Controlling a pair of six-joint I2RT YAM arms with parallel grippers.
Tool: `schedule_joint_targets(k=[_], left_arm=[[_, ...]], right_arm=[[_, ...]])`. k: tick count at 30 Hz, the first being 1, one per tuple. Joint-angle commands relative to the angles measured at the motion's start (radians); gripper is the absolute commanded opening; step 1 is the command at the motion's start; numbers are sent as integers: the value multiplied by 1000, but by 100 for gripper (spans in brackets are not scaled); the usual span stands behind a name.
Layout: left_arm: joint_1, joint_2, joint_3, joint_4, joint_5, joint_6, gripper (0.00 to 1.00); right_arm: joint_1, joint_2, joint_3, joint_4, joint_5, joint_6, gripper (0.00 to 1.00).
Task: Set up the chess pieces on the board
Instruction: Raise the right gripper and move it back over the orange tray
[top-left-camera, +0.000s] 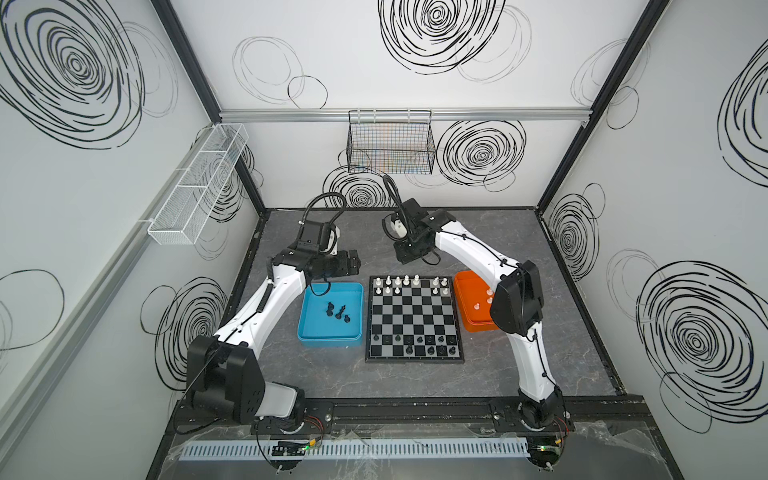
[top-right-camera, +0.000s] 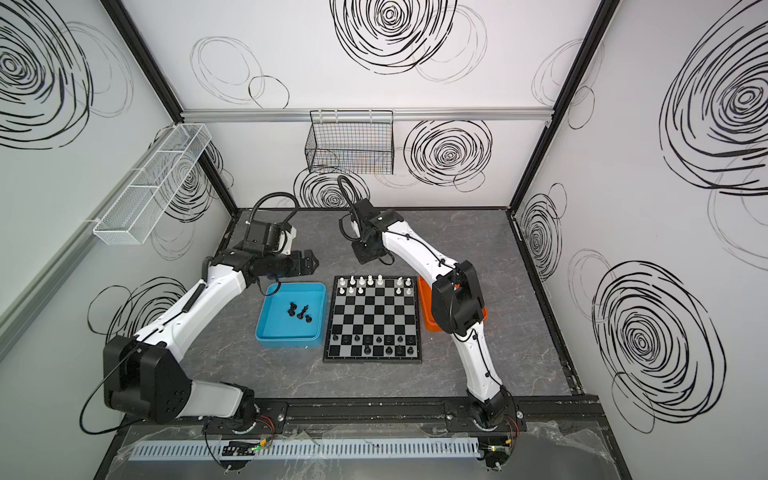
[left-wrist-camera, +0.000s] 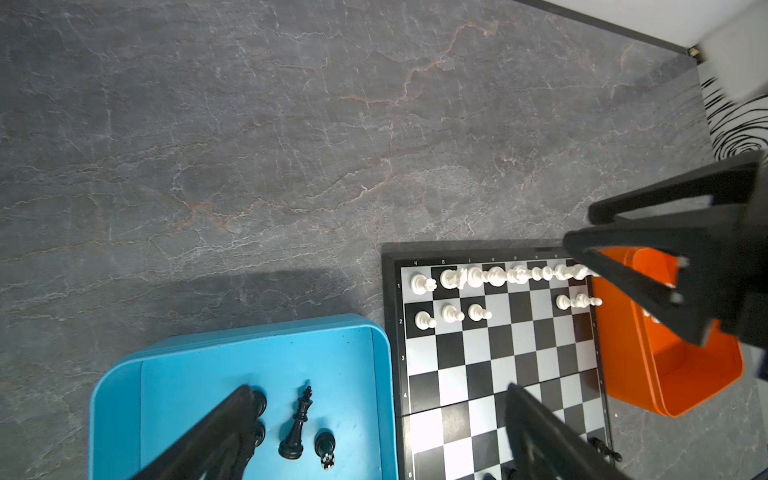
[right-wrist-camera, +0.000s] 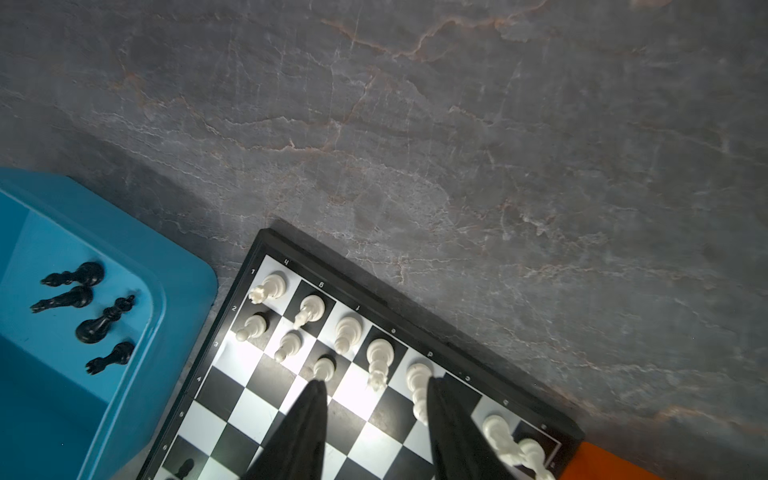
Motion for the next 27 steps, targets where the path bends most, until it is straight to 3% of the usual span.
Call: schedule_joint_targets(k=[1,4,6,7,12,17,22,27], left_arm=[[25,-14,33,-16,-17,20,96],[14,-5,63,-45,-89,58,96],[-8,8,102,-75,-146,99,96],[-13,14,115,-81,-148,108,96],[-42,42,137,-60,-65,98,96],[-176,92,170,-47,-68,135,96],[-292,151,204,-43,-72,155,96],[-348,187,212,-32,-64,139,96]], right_arm=[[-63,-120,-11,-28,33,-6,55],[-138,-187,-75,-10,18,4,72],[-200,-242,-144,9,-1,14,93],[-226,-266,-180,19,-4,18,96],[-377,-414,-432,92,-45,26,99],[-507,-521,-662,150,-67,22,98],[-543,-550,-788,177,-56,15,96],[-549,-532,-858,213,-51,30,90]])
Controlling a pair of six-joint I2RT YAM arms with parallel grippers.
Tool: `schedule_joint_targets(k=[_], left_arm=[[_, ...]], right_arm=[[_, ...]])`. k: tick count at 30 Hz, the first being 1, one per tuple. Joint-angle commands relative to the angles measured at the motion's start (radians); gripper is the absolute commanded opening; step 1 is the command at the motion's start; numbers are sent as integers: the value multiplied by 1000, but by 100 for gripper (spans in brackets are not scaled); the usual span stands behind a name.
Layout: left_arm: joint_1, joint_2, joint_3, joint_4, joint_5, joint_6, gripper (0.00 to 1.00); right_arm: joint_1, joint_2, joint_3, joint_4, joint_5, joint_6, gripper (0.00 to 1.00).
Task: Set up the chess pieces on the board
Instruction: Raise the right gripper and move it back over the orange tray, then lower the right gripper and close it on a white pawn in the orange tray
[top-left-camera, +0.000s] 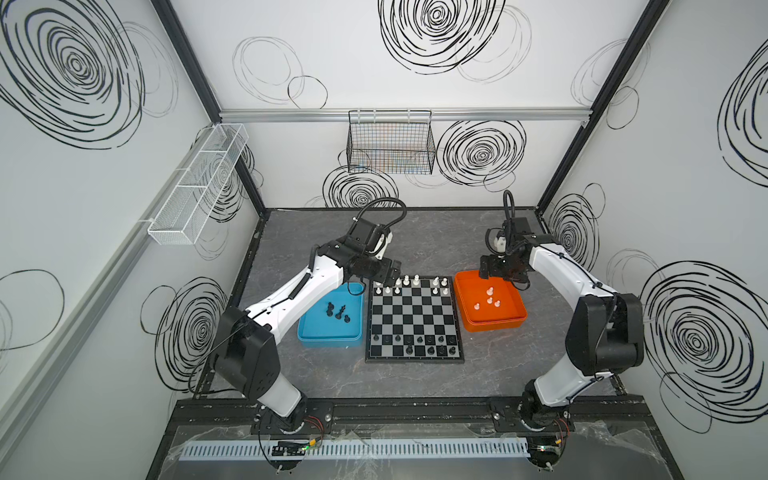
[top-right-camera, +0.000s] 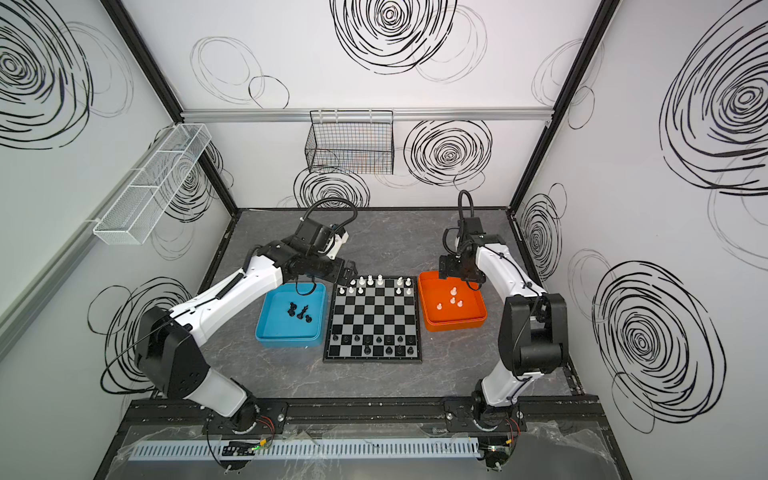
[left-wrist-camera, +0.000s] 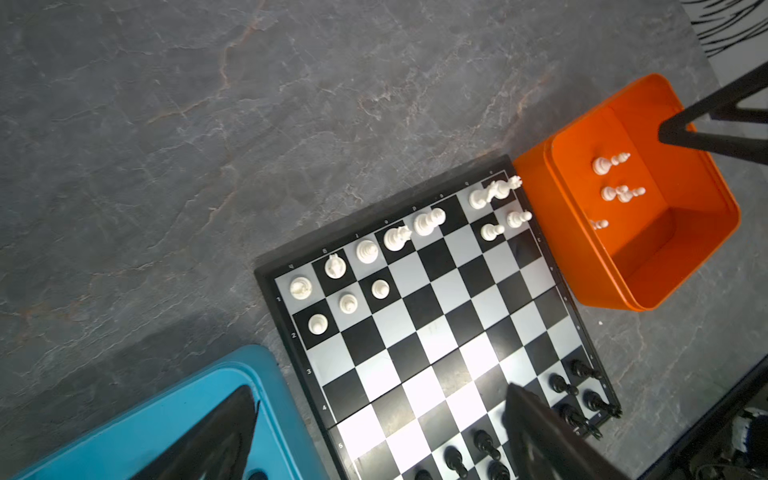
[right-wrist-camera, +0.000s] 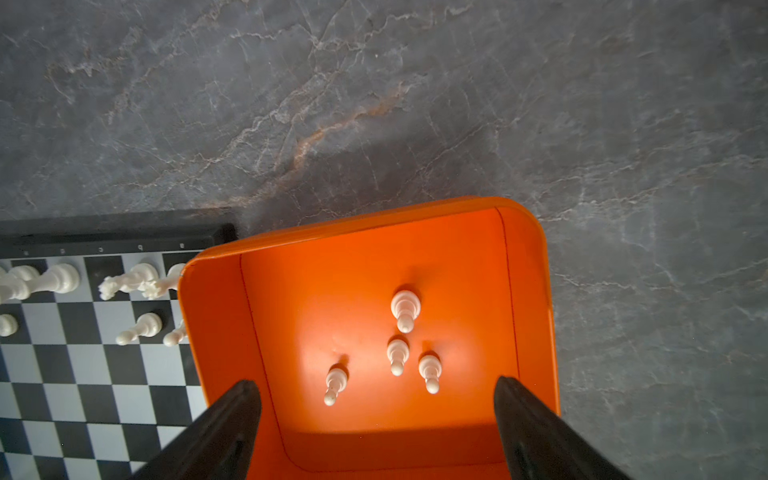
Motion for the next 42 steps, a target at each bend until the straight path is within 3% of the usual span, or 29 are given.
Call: schedule_joint_targets(k=[1,21,42], left_arm=[[-20,20,33,27,7,9,96],[-33,30,27,15,-12,10,96],[-30,17,27,8,-20,6,96]], right_arm=[[-6,-6,-28,44,5,8,89],[-30,119,-85,140,1,15,53],[-30,165,-81,148,-6,25,36]])
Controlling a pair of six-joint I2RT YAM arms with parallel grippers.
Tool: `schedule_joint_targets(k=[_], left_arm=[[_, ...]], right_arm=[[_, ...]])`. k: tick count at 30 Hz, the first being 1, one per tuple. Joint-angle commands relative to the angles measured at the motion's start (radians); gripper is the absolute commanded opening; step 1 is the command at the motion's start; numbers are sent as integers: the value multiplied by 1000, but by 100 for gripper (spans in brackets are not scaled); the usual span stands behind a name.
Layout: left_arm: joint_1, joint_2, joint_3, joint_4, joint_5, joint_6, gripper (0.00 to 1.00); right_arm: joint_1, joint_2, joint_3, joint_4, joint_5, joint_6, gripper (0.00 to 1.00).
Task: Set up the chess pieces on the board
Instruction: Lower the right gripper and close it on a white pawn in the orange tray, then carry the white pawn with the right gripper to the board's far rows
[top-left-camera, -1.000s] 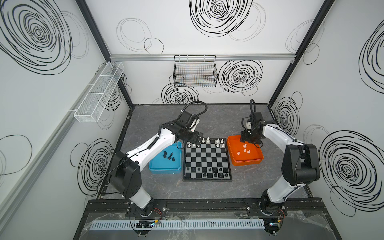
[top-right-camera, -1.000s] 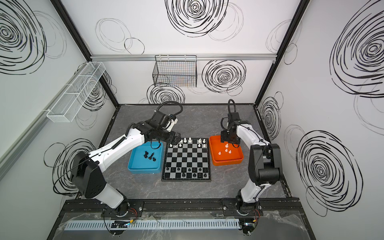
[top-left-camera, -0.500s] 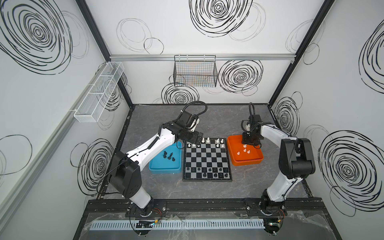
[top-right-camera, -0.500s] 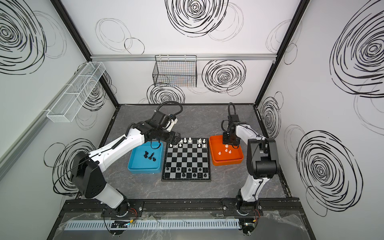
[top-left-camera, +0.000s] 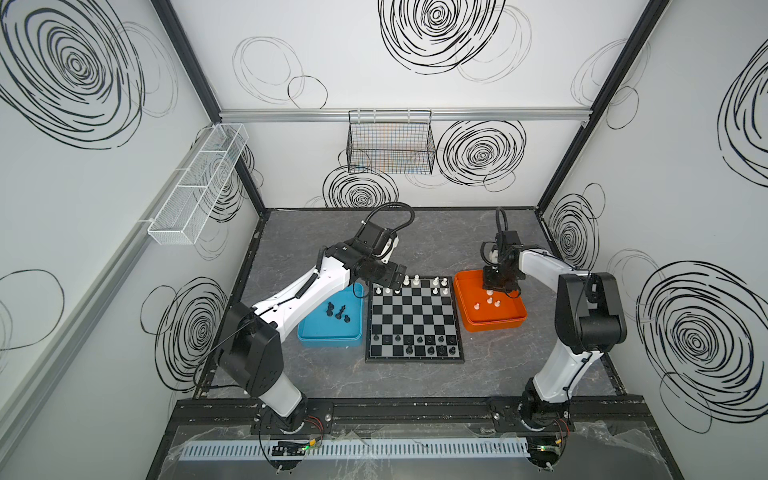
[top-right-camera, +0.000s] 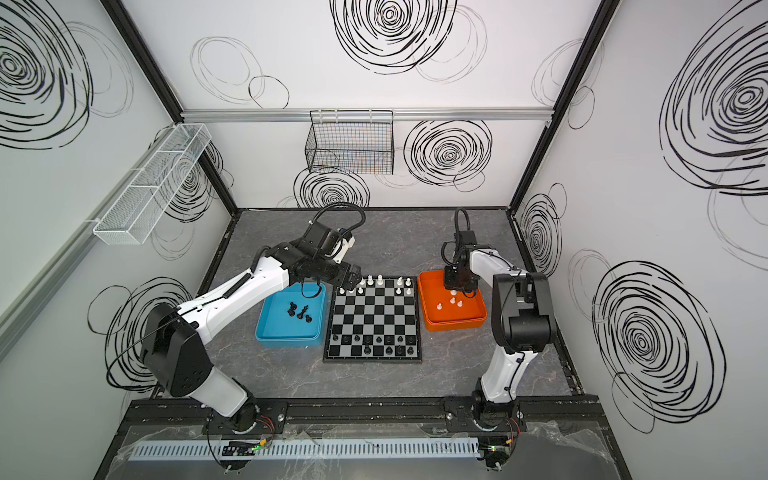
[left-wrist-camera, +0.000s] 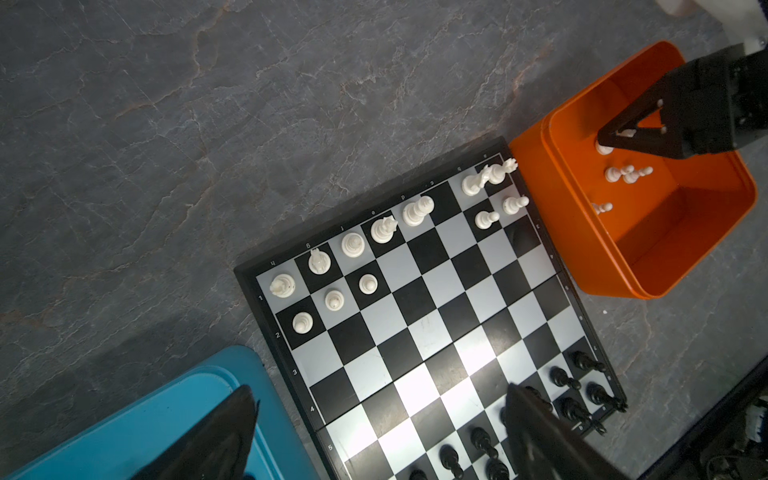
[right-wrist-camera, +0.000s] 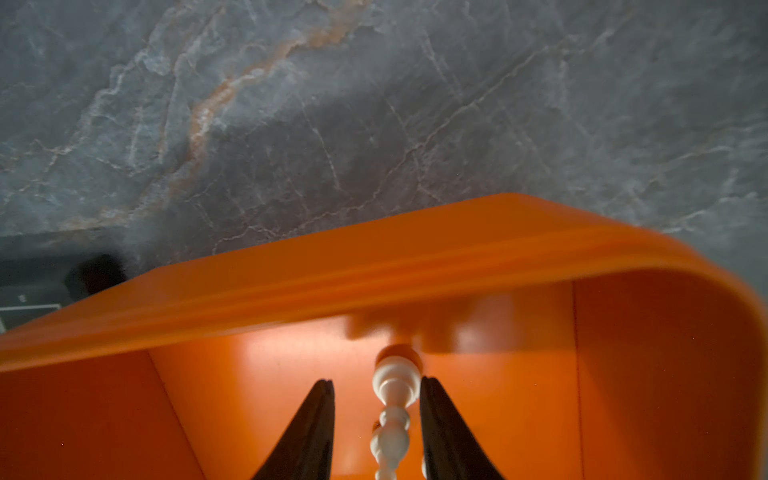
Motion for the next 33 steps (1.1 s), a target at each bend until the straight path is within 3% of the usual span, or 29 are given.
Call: schedule_joint_targets(k=[1,33], left_arm=[[1,-3,25,9,-7,6,96],[2,-20,-9,19,-10,-4,96]], right_arm=[[-3,6,-3,-4,12,4,36],[-3,-7,9,-35,60,-1,13]])
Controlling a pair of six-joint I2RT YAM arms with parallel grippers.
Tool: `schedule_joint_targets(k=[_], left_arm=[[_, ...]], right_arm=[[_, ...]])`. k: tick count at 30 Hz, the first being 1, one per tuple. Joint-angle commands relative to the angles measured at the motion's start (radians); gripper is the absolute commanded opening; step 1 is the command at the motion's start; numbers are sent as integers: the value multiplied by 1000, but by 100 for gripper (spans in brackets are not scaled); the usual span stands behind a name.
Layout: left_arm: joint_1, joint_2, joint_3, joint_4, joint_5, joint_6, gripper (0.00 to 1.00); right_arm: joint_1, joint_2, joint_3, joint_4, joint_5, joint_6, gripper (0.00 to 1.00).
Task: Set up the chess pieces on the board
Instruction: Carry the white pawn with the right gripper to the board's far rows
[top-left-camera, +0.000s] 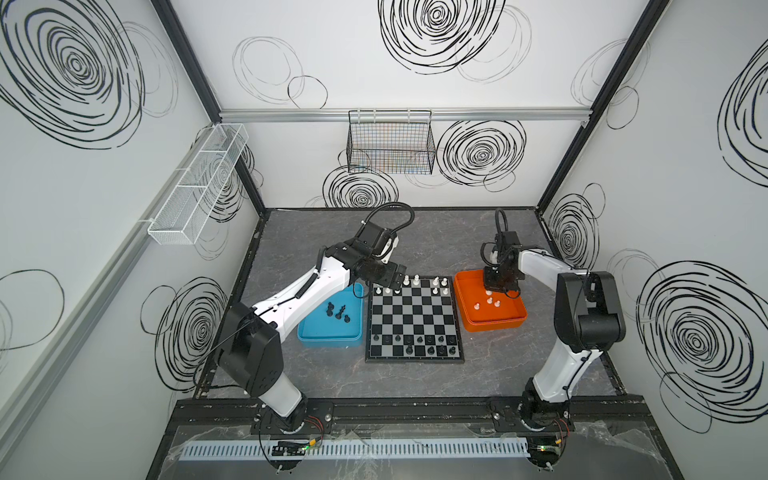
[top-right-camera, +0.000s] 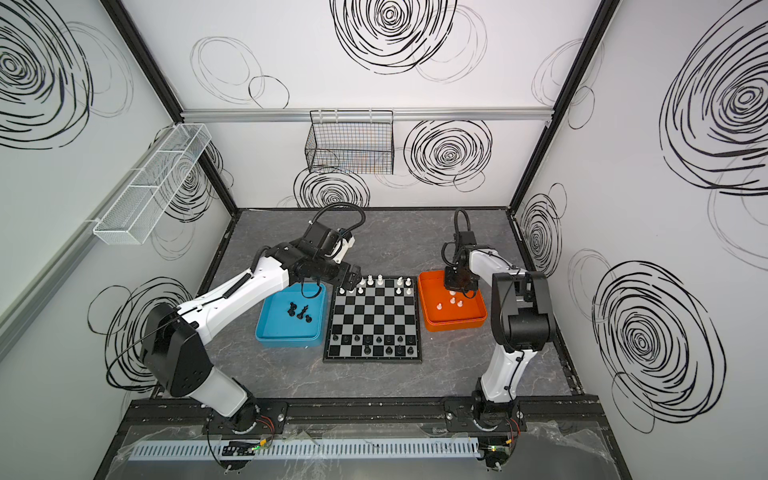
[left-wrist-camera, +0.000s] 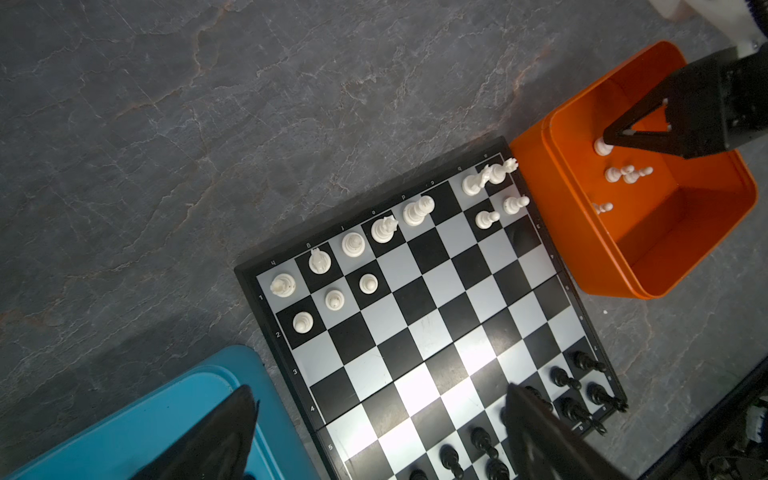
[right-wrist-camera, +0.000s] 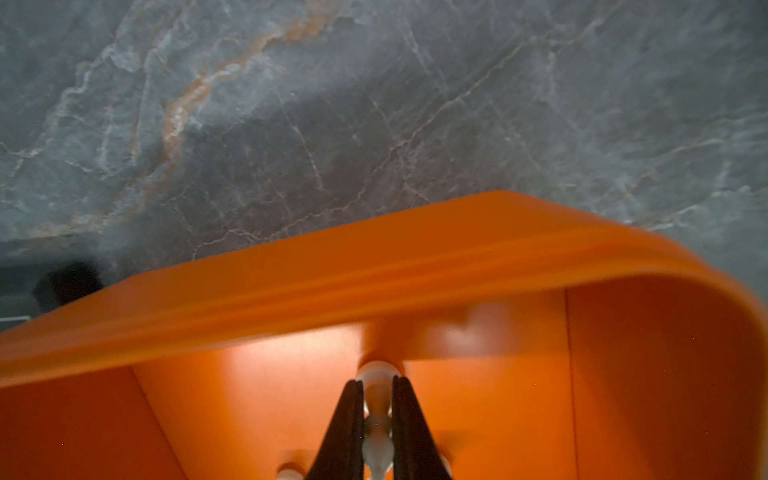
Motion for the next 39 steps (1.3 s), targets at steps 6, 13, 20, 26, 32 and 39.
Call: schedule_joint_targets(k=[6,13,20,26,32,39], left_arm=[[2,-19,-5,21,-10,-5,96],[12,-49,-26,60,-12,-35,96],[86,-103,-54,92,13,-67,96],[184,-139,-61,77,44,-67,96],[266,-195,-103,75,68,-73,96],[307,-219,-155,96,102,-92,96]], right_arm=[[-1,-53,34,-70,47,-18,11],[11,-83,140,-143,42,-24,11],[145,-41,346,-215,31,-21,12],[327,68,529,-251,30,0,12],[447,169,607,-250,17,12,12],[498,236,593,-248,22,10,12]])
